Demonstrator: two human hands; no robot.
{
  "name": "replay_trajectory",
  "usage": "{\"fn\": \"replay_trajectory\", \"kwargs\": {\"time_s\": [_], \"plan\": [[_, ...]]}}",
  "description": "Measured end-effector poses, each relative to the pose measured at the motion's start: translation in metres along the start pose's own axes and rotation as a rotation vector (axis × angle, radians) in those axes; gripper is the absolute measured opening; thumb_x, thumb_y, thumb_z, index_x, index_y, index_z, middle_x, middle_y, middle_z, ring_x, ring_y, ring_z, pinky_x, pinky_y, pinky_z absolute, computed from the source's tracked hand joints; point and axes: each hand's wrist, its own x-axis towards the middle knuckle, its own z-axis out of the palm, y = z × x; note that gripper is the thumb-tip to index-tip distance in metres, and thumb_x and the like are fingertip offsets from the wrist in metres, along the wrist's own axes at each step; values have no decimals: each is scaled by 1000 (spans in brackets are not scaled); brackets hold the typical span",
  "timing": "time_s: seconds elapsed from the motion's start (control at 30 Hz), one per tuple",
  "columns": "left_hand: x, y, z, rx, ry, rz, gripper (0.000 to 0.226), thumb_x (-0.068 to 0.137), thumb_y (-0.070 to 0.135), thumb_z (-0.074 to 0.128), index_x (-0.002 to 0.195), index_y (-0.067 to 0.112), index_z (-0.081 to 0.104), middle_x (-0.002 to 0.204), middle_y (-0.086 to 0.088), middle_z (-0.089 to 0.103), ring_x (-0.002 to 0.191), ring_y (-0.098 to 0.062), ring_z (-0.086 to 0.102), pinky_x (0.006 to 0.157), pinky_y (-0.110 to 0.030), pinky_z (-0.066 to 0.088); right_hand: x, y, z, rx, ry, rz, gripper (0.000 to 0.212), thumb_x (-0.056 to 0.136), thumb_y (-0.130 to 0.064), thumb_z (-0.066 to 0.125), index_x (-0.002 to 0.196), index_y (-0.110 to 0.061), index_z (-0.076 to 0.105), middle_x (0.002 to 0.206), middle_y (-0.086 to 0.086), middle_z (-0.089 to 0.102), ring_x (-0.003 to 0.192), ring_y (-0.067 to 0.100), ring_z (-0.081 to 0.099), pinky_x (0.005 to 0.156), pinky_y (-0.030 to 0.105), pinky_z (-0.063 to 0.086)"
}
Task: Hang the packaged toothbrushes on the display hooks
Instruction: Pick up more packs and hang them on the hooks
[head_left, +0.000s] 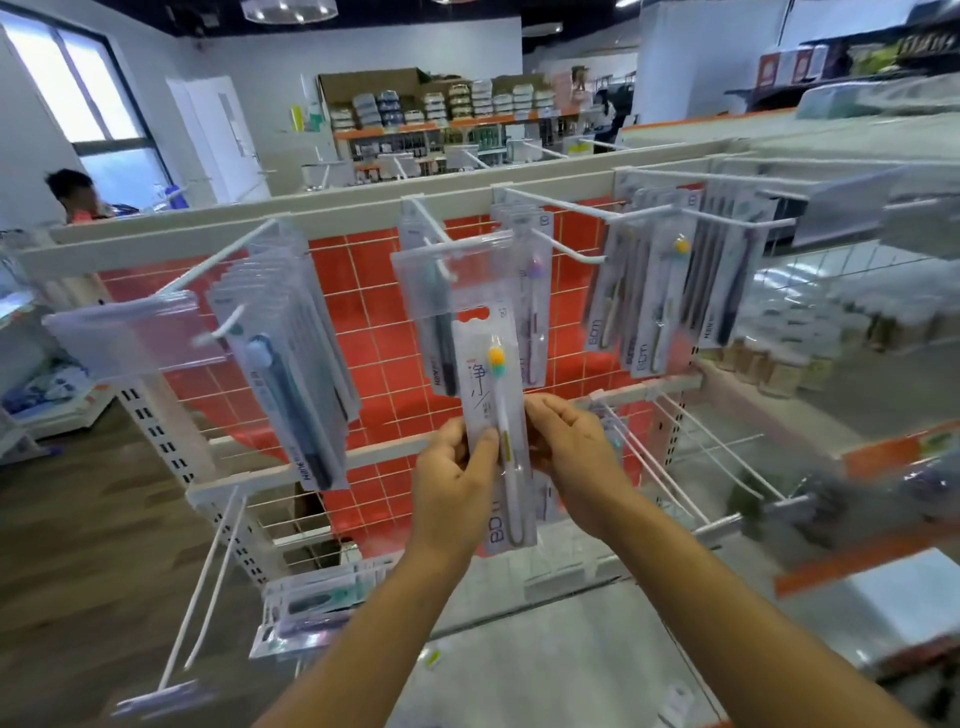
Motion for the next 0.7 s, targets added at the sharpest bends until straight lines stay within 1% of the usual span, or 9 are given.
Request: {"fn": "replay_trajectory", "kwargs": {"time_s": [0.07,0.17,0.23,0.37,0.43,0.53,0.6,0.63,0.7], "plan": [[1,3,12,3,-14,1,13,97,21,56,95,28,67,86,-3,73,83,-28,69,76,-44,59,0,-3,-14,22,-3,16,29,101,-19,43,99,-10,71,92,10,74,82,20,69,71,28,57],[0,8,33,-39,-21,-9,11,96,17,57,99,26,63,85,2,75,82,-16,72,75,-31,59,-1,-8,-36,38,-6,18,30,102,-20,42,102,-7,69,94,13,73,83,21,68,71,29,56],[-1,10,46,-62,-11,-28,9,96,17,58,100,25,59,83,4,75,80,-12,72,73,-28,59,-2,-10,-49,47,-6,22,30,102,-20,43,104,-5,69,97,15,72,84,22,68,72,30,56],[-5,10,66,-55,13,-41,4,95,19,59,99,19,61,81,-1,74,79,-19,72,75,-36,60,-5,-15,-74,38,-34,5,31,102,-19,42,104,-6,70,100,17,72,89,25,69,77,34,57],[-7,9,73,-19,13,-14,5,96,19,60,96,19,64,84,-1,73,81,-21,71,75,-37,60,-9,-17,-84,28,-46,2,30,101,-17,43,99,-13,72,97,12,74,87,22,69,74,32,57],[-10,10,80,18,9,15,7,95,20,61,92,22,68,87,-2,72,83,-25,69,76,-45,59,-13,-17,-93,14,-42,-2,30,99,-15,48,88,-22,75,93,5,74,87,20,69,74,31,55],[-12,10,83,22,-3,22,8,94,20,63,92,24,69,87,-1,73,84,-24,70,77,-48,59,-16,-15,-96,-2,-27,-12,23,97,-15,51,94,-20,73,98,7,73,92,24,69,77,34,56],[-13,10,83,28,-14,26,8,93,20,63,93,24,70,88,-1,73,84,-23,70,78,-47,59,-17,-14,-97,-10,-15,-18,20,97,-15,52,99,-16,71,100,9,72,94,25,69,78,34,56],[-12,9,83,40,-47,38,9,92,18,65,96,20,72,88,1,74,83,-17,71,78,-40,60,-20,-12,-97,-4,24,-10,19,97,-16,52,105,-10,68,103,12,71,96,27,69,77,32,57]]}}
